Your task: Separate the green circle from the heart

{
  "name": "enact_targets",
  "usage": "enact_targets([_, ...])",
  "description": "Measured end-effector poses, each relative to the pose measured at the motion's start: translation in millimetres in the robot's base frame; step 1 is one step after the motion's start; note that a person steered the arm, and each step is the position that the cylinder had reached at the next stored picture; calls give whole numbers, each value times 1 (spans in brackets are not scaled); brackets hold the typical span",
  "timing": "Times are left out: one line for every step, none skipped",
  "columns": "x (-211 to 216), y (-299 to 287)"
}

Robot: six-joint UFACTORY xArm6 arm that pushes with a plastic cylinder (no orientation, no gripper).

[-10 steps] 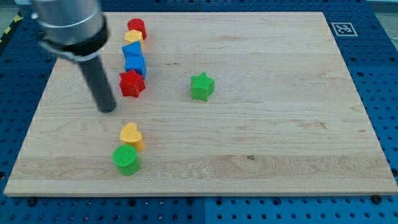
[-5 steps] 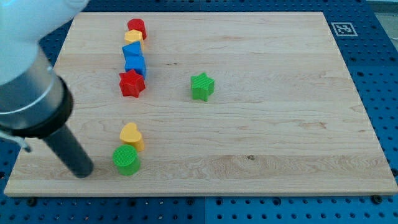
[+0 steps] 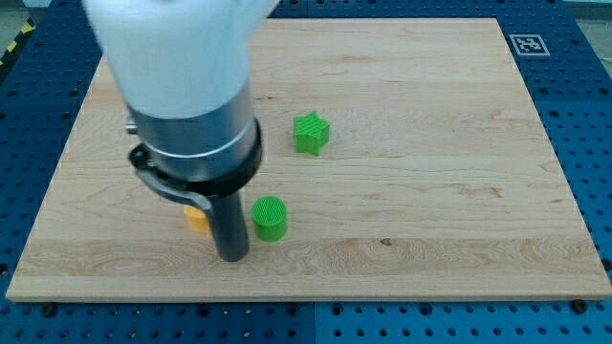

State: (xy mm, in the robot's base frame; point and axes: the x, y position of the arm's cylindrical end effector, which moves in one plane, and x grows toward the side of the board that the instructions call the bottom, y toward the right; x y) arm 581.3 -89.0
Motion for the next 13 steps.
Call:
enact_targets([0,16])
enact_targets([-5,63])
enact_targets([-6,110])
enact_targets([0,106])
enact_targets([11,64])
enact_targets([-17,50])
enact_targets([-30,36])
enact_targets([-30,-3])
enact_targets([-30,-21])
enact_targets([-33,-7])
enact_targets([-40,25])
enact_targets([-41,41])
enact_targets([-51,40])
